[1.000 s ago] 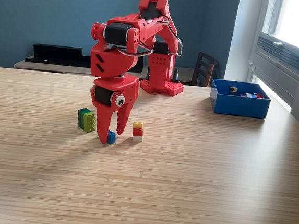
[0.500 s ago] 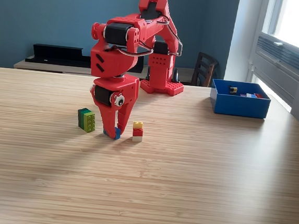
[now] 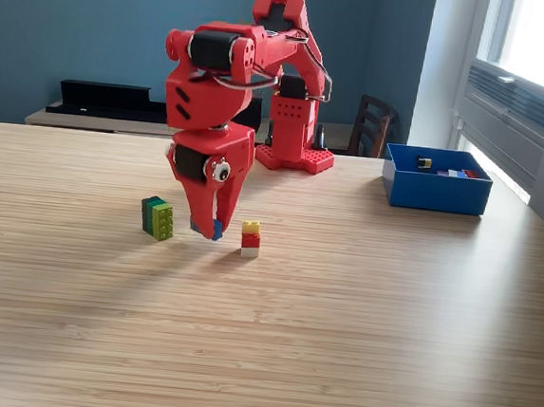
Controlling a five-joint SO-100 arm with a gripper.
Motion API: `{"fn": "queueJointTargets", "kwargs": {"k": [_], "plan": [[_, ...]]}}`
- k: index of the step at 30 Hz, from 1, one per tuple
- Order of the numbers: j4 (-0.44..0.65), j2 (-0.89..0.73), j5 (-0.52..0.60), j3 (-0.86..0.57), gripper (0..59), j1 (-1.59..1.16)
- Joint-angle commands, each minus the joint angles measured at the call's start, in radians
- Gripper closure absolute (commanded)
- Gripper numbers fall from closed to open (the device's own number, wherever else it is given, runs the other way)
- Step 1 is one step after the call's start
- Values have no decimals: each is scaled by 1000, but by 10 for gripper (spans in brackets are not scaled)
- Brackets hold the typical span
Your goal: Grasp a lego block and put it in the bin.
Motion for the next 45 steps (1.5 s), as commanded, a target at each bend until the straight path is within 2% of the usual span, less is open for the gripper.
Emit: {"fn": "queueJointTargets", "kwargs": {"k": [1,9,16,20,32,42,43,45], "plan": [[26,250,-35,-40,586,-14],[61,541,-75,97,586,-147],[127,695,-115,201,586,-471],[160,712,-156,235,586,-689],[161,710,-310,403,586,-1322],[160,709,-393,469,584,-1539],[160,709,-400,469,556,-1539],[160,709,-413,474,397,-1540]]}}
